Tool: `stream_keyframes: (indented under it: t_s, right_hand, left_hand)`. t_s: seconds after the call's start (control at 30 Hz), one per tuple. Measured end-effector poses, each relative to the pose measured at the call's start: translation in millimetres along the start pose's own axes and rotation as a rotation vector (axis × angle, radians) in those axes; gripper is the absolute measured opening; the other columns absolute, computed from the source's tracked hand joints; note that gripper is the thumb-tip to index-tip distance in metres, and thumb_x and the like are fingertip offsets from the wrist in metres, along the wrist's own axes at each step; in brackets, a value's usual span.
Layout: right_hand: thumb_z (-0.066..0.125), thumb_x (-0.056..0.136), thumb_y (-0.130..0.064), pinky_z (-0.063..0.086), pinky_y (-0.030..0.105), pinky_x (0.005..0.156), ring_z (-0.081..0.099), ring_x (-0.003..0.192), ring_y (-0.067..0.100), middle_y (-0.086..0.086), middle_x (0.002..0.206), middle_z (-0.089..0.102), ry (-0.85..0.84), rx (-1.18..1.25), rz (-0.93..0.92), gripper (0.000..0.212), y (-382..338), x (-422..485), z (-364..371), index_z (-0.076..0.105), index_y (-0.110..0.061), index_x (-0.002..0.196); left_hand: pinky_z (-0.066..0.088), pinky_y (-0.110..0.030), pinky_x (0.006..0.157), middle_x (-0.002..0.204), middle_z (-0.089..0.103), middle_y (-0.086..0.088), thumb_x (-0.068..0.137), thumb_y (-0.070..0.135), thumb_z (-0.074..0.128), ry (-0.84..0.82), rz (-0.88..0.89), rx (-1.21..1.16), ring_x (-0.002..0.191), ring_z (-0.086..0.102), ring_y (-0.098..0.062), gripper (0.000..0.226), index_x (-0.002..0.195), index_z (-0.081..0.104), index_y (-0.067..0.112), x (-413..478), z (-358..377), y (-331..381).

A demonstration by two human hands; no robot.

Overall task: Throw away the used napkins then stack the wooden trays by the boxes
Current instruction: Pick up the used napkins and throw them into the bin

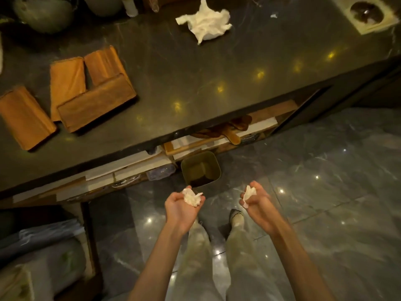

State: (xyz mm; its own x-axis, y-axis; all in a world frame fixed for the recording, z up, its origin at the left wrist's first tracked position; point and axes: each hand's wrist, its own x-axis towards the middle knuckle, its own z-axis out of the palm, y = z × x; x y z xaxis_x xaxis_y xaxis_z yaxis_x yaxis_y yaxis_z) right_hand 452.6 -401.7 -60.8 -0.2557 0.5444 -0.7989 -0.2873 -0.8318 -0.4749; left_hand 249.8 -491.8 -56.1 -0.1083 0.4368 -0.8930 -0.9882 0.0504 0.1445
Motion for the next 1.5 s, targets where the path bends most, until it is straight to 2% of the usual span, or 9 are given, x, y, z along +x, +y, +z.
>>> stream_keyframes:
  t_s: [0.17,0.3,0.6,0.9,1.0,1.1,1.2,1.33,1.5]
  right_hand:
    - [0.027,0.079,0.031,0.055,0.037,0.086,0.056,0.090,0.025,0.016,0.098,0.052,0.096,0.066,-0.056,0.055,39,70,-21,0.053,-0.010,0.106]
    - [0.037,0.092,0.017,0.041,0.045,0.105,0.055,0.118,0.034,0.025,0.126,0.053,0.120,0.063,0.016,0.051,74,134,-53,0.040,-0.004,0.138]
    - [0.062,0.091,-0.018,0.047,0.047,0.103,0.062,0.111,0.029,0.010,0.120,0.065,0.268,-0.389,0.024,0.020,161,285,-119,0.064,-0.021,0.110]
    - [0.043,0.089,0.013,0.053,0.039,0.087,0.062,0.104,0.032,0.020,0.122,0.058,0.154,-0.248,0.080,0.034,213,394,-136,0.059,-0.005,0.113]
    - [0.056,0.086,0.011,0.052,0.044,0.095,0.058,0.112,0.031,0.013,0.118,0.058,0.012,-0.649,-0.081,0.038,210,422,-127,0.059,-0.015,0.113]
    - [0.062,0.084,0.008,0.047,0.028,0.091,0.058,0.098,0.021,0.006,0.107,0.060,0.023,-0.888,-0.189,0.038,200,457,-106,0.059,-0.010,0.118]
    - [0.054,0.091,-0.004,0.043,0.030,0.081,0.054,0.084,0.021,0.006,0.093,0.056,0.080,-1.213,-0.338,0.014,198,495,-92,0.061,-0.007,0.103]
    - [0.055,0.090,-0.011,0.044,0.040,0.099,0.050,0.123,0.038,0.014,0.142,0.046,0.005,-1.639,-0.369,0.060,197,518,-78,0.037,-0.031,0.144]
    - [0.060,0.085,-0.006,0.036,0.046,0.111,0.035,0.136,0.036,0.010,0.153,0.029,-0.063,-1.747,-0.406,0.080,200,523,-68,0.024,-0.034,0.150]
  left_hand:
    - [0.046,-0.043,0.090,0.116,0.049,-0.019,0.092,-0.016,0.037,0.067,0.163,0.314,0.108,0.055,-0.037,0.040,0.123,0.050,0.006,92,-27,-32]
    - [0.046,-0.039,0.096,0.131,0.050,-0.024,0.093,-0.008,0.050,0.161,0.220,0.337,0.123,0.053,-0.039,0.037,0.129,0.049,0.002,169,-58,-50]
    - [0.061,-0.025,0.069,0.098,0.070,-0.013,0.087,-0.002,0.064,0.288,0.329,0.587,0.092,0.068,-0.027,0.016,0.090,0.070,0.011,329,-149,-58]
    - [0.047,-0.037,0.100,0.130,0.042,-0.008,0.091,-0.001,0.055,0.340,0.490,0.938,0.115,0.052,-0.025,0.030,0.115,0.065,0.015,442,-211,-60]
    - [0.046,-0.022,0.092,0.119,0.044,-0.003,0.092,-0.003,0.053,0.263,0.595,1.124,0.102,0.052,-0.014,0.038,0.125,0.058,0.016,466,-204,-56]
    - [0.045,-0.002,0.072,0.112,0.060,-0.008,0.086,-0.015,0.052,0.216,0.677,1.208,0.090,0.059,-0.009,0.042,0.124,0.060,0.001,496,-187,-46]
    - [0.046,-0.021,0.093,0.127,0.058,-0.021,0.087,-0.006,0.056,0.260,0.659,1.411,0.115,0.057,-0.032,0.036,0.122,0.063,0.003,527,-171,-36]
    - [0.032,-0.031,0.110,0.144,0.046,-0.013,0.091,0.006,0.058,0.253,0.636,1.652,0.133,0.042,-0.030,0.049,0.138,0.050,0.015,554,-165,-24]
    - [0.023,-0.030,0.117,0.159,0.021,-0.011,0.086,0.003,0.065,0.160,0.641,1.714,0.145,0.024,-0.028,0.078,0.151,0.026,0.017,555,-163,-16]
